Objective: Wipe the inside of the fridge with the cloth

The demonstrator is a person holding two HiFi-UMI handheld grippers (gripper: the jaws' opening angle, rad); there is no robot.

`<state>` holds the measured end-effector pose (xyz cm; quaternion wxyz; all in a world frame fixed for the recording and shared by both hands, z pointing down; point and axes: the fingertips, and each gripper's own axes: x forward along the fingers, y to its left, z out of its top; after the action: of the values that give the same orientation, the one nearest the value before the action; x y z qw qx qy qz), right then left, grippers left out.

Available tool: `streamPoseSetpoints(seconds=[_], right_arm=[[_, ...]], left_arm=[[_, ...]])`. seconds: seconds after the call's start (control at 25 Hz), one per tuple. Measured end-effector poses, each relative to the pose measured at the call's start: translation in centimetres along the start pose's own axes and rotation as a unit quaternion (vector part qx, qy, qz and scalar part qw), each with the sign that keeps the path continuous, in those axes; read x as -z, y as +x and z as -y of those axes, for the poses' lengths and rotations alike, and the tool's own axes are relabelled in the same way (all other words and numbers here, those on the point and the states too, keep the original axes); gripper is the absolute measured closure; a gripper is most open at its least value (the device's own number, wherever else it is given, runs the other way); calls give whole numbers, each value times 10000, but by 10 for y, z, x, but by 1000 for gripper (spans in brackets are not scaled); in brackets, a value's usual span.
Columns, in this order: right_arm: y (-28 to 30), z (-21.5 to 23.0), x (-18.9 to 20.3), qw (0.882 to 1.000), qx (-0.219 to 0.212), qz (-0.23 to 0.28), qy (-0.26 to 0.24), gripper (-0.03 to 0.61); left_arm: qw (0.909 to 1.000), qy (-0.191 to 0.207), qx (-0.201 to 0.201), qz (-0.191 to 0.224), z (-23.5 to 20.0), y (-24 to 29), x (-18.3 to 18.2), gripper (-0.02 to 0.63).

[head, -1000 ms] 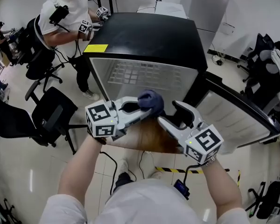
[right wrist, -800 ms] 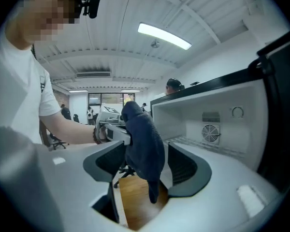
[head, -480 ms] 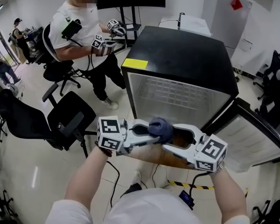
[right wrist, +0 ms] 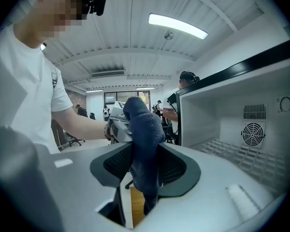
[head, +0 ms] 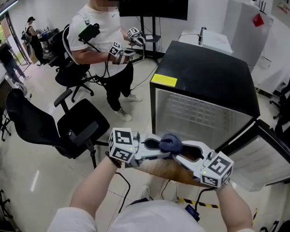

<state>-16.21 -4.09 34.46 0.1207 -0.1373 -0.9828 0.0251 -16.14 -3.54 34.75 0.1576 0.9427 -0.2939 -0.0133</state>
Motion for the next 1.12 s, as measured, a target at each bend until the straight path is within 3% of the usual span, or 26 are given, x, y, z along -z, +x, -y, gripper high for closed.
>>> streamPoseSetpoints(seconds=[0.24,0.36,0.56,0.68,0.84,1.0,1.12], right_arm=[[17,-2,-1,9998,-122,-3,126,415],[22,0,3,9999,37,-21,164,460],[41,24,3,9982,587,-33,139,491],[40,40,19,9930,1092,-53,439,494],[39,68,48,9798,1809,-166,832,494],[42,97,93,9581,2469,-450,1383,494],[53,116,121,9398,2812,-544,1862,494]], left_arm=[[10000,-47,-15,-37,-4,-16,2,561],[9998,35,-171,-127,-7,-21,7,560],[9897,749,-1120,-492,-42,-35,6,534],[9803,816,-1655,-699,-64,-39,18,481],[9617,909,-2469,-770,-94,-63,26,456],[9259,1095,-3546,-699,-130,-89,24,456],[9060,1198,-4007,-653,-149,-96,21,448]])
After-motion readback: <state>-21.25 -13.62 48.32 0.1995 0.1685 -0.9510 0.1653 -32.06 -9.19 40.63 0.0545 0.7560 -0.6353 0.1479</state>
